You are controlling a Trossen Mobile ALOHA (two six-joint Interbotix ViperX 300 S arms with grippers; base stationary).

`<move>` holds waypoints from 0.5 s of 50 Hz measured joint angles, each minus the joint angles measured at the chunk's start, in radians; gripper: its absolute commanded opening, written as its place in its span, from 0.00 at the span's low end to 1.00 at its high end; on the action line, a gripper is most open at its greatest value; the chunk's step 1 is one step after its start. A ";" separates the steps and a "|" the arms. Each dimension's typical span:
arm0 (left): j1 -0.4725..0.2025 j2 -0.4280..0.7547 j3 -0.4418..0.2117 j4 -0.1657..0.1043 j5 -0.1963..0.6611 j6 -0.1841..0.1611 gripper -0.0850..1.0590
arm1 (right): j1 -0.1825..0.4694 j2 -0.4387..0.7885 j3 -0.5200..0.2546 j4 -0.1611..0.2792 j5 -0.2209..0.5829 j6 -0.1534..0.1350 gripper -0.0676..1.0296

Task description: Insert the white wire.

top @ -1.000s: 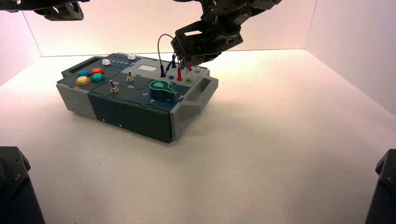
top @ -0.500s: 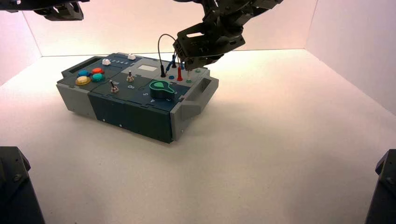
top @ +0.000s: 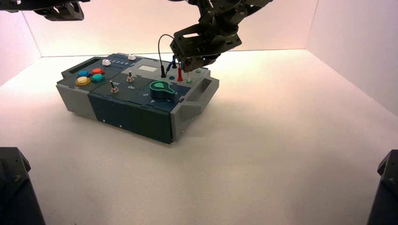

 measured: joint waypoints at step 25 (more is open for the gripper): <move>0.000 0.000 0.000 0.000 0.000 0.000 0.05 | 0.000 -0.008 0.002 0.000 0.002 0.000 0.05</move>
